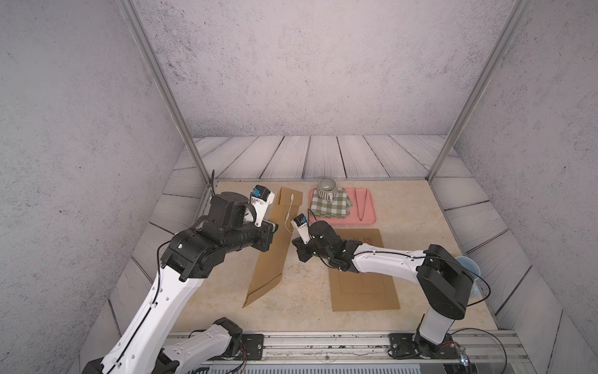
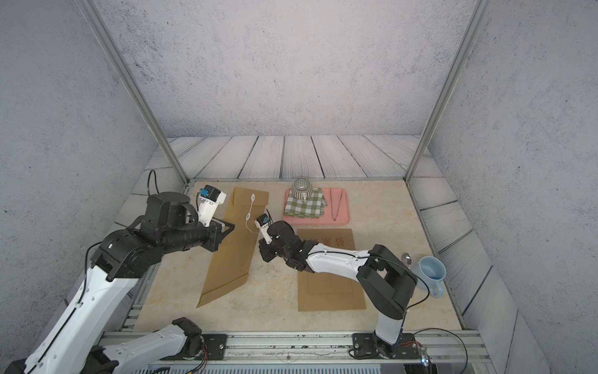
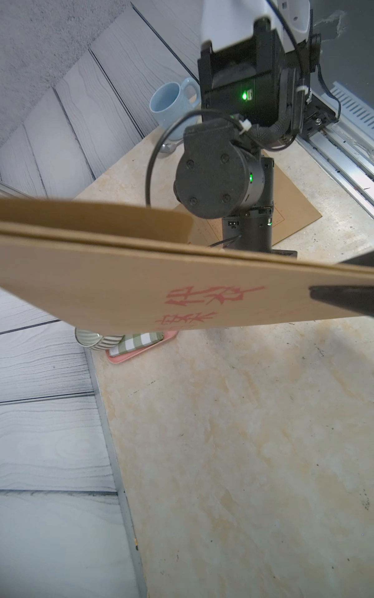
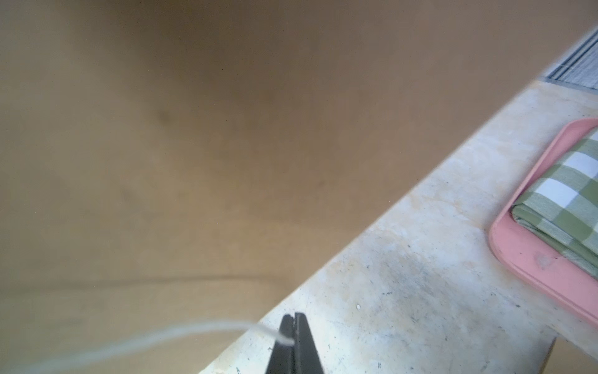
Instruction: Open the file bag
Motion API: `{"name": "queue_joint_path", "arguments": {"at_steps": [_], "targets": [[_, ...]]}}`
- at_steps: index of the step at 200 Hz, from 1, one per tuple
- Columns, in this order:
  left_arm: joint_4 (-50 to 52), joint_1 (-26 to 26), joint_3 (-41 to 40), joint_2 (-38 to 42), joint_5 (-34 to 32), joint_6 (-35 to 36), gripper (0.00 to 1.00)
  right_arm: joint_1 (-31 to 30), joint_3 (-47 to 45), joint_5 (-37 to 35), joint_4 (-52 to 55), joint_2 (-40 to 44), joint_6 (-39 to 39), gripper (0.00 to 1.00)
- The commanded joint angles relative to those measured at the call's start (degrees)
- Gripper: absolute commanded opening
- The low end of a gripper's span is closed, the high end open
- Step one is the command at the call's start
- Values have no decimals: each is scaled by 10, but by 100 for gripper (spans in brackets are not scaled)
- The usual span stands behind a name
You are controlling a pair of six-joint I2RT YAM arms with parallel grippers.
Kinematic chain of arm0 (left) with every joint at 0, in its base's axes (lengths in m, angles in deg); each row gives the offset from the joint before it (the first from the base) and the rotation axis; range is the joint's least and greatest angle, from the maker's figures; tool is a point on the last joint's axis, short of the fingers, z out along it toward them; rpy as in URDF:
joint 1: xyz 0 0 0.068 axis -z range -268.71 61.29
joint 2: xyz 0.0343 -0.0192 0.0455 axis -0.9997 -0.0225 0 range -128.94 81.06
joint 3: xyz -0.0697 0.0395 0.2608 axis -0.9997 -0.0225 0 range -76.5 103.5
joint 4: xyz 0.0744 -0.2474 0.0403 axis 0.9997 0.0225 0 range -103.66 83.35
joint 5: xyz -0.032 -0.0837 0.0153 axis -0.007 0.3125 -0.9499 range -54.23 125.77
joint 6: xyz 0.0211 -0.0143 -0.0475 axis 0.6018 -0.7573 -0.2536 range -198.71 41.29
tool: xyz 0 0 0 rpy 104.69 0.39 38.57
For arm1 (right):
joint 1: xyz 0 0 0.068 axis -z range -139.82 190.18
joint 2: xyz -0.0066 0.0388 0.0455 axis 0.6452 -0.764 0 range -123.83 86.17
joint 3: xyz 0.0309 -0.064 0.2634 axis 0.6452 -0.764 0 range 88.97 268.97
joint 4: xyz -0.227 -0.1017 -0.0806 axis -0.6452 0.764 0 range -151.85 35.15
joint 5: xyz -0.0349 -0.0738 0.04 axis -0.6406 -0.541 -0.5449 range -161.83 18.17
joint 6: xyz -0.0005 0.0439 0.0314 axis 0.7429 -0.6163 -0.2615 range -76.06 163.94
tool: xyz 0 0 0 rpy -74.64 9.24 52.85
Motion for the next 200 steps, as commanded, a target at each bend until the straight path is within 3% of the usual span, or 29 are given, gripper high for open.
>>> {"name": "queue_joint_path", "arguments": {"at_steps": [1,38,78,132,200], "targets": [[-24,1,-25,8,-12,-3,0,24,-10,-62,49,44,6,0],[-55,0,-59,13,-1,-20,0,98,-27,-67,98,104,18,0],[-75,-5,-83,7,4,-23,0,137,12,-95,157,148,33,0],[-99,-26,-121,2,38,-30,0,140,90,-122,222,174,56,0],[-136,-41,-166,-11,68,-41,0,129,172,-68,264,232,57,0]]}}
